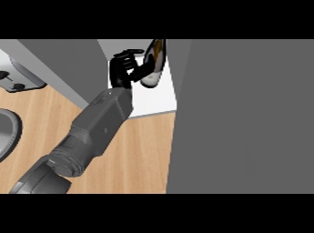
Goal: Pick up the wine, place it into the cabinet and close the cabinet
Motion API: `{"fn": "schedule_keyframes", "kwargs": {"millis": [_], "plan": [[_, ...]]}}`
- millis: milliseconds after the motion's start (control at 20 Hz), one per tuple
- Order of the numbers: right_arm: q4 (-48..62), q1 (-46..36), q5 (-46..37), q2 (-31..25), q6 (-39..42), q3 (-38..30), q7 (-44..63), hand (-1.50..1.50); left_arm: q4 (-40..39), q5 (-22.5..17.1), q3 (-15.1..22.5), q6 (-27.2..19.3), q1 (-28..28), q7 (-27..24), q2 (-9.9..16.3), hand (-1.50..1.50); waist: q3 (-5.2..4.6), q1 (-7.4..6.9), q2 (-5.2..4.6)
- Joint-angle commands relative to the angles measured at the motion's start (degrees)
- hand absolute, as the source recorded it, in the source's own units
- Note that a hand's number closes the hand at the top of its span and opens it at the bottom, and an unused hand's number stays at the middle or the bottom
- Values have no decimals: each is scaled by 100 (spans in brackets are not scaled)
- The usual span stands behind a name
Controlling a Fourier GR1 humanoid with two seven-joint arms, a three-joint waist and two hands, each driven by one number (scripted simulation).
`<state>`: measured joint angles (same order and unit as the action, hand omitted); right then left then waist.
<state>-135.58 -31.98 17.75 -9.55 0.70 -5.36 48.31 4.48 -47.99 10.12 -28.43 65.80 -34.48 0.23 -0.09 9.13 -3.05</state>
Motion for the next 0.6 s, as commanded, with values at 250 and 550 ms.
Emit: {"fn": "schedule_keyframes", "kwargs": {"millis": [250, 550], "plan": [[-163, -2, 161, 15, 52, 17, 2, -150, -438, 643, 575, -685, 178, -83, 277, 150, 11, 69, -65], [-82, 4, 72, 17, 71, 71, -24, -150, -446, 953, 870, -1147, 24, 30, 504, 150, -1, 26, -91]]}}
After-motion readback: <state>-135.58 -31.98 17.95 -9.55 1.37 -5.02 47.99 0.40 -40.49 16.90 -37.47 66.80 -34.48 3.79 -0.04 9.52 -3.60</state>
